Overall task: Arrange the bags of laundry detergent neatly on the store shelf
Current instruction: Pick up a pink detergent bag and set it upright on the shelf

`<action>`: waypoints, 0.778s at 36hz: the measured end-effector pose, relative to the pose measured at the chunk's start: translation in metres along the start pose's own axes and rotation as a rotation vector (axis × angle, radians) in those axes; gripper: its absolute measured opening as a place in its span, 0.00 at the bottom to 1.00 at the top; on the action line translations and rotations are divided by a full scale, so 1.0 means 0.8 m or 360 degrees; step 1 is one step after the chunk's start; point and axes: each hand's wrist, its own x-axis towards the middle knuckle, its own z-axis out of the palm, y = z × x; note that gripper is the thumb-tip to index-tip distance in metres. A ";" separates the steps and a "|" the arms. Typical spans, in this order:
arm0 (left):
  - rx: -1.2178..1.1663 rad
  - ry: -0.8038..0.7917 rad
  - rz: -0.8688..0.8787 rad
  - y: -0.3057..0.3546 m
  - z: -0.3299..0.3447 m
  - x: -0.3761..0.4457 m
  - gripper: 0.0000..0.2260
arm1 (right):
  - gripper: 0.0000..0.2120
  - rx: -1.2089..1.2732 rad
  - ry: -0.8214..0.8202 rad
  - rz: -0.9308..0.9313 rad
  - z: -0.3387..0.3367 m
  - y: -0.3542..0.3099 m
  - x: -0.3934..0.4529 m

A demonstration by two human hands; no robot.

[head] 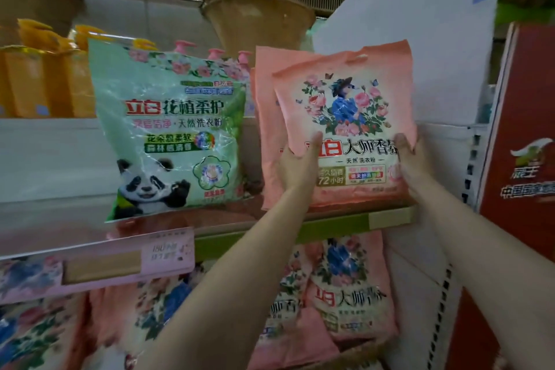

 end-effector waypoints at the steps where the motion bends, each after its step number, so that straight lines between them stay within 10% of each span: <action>1: 0.0001 -0.0003 0.0008 -0.001 0.004 -0.001 0.24 | 0.07 0.0005 -0.0019 0.0005 -0.005 0.006 0.002; 5: 0.0059 -0.0018 0.0095 -0.010 0.015 -0.003 0.25 | 0.25 -0.0056 -0.0050 -0.0008 -0.019 0.034 0.014; 15: 0.0246 -0.0043 0.0091 -0.022 0.025 -0.009 0.22 | 0.21 -0.0623 0.0166 0.0038 -0.012 0.031 0.022; 22: 0.1155 -0.0010 -0.0034 -0.011 0.019 -0.015 0.40 | 0.21 -0.1340 0.0305 -0.0017 -0.004 0.013 0.002; 28: 0.1181 -0.0202 -0.0234 0.004 0.010 -0.018 0.45 | 0.21 -0.1567 0.0293 -0.0066 -0.008 -0.001 -0.026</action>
